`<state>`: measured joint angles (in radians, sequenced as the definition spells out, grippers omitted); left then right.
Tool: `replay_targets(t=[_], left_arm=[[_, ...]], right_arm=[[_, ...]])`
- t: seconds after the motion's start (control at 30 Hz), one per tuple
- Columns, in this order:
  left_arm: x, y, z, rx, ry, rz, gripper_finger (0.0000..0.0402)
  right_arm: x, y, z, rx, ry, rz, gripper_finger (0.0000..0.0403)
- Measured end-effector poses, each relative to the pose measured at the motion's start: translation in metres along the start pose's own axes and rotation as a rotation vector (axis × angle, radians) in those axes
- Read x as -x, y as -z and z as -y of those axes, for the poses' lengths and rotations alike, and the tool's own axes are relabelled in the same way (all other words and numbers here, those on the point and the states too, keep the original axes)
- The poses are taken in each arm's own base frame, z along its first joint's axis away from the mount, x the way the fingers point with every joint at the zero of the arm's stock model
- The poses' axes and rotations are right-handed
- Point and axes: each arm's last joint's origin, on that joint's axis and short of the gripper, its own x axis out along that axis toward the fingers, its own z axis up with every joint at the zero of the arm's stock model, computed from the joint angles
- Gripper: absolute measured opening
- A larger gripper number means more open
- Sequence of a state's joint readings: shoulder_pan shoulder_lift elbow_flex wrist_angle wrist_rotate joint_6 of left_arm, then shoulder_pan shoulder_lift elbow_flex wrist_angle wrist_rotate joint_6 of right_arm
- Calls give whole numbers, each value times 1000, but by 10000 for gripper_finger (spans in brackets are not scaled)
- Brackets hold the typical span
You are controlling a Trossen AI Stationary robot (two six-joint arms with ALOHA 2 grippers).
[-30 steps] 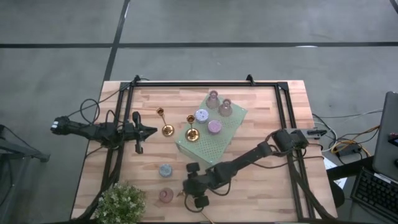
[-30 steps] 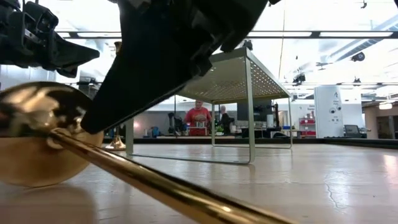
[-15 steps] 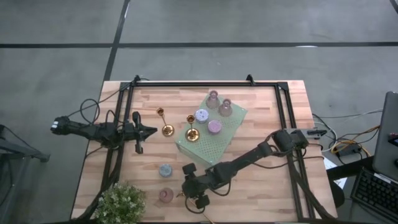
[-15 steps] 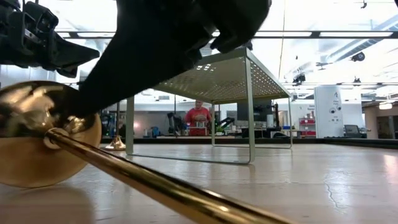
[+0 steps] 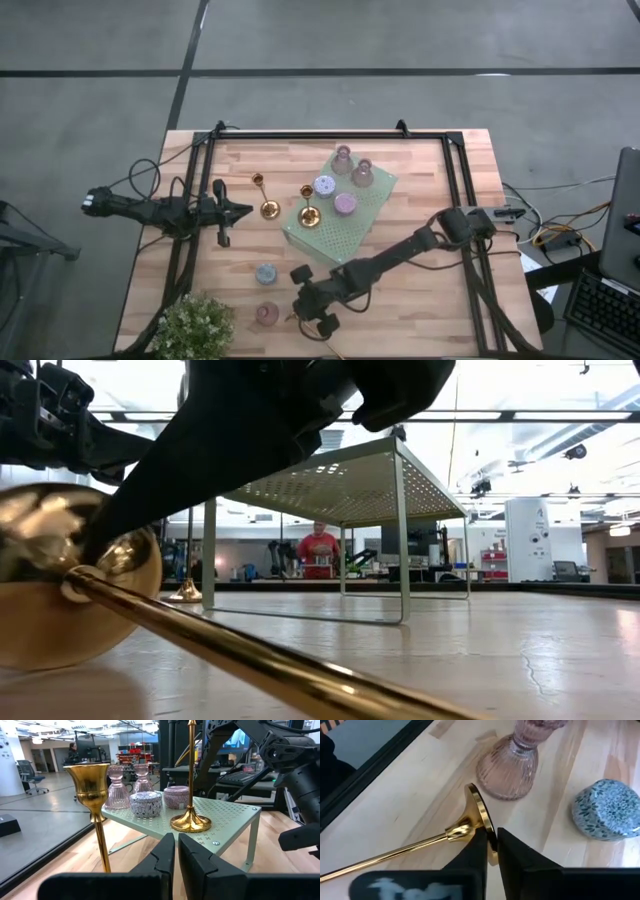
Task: Pick & Place candle stick holders
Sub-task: Put the right gold candle holder aligned with the other gold candle holder on the shelf
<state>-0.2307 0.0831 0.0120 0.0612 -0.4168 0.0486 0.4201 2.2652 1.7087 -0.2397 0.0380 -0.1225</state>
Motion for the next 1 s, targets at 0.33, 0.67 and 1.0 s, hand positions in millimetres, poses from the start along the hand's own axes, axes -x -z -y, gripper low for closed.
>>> replay_targets(t=[0.33,0.67,1.0], left_arm=[[0,0,0,0,0,0,28],[0,0,0,0,0,0,28],[0,0,0,1,0,3,28]], right_arm=[[7,1,11,-113,-45,-52,11],[46,-12,21,-195,-47,-88,8],[89,-19,35,-278,-222,-115,7]])
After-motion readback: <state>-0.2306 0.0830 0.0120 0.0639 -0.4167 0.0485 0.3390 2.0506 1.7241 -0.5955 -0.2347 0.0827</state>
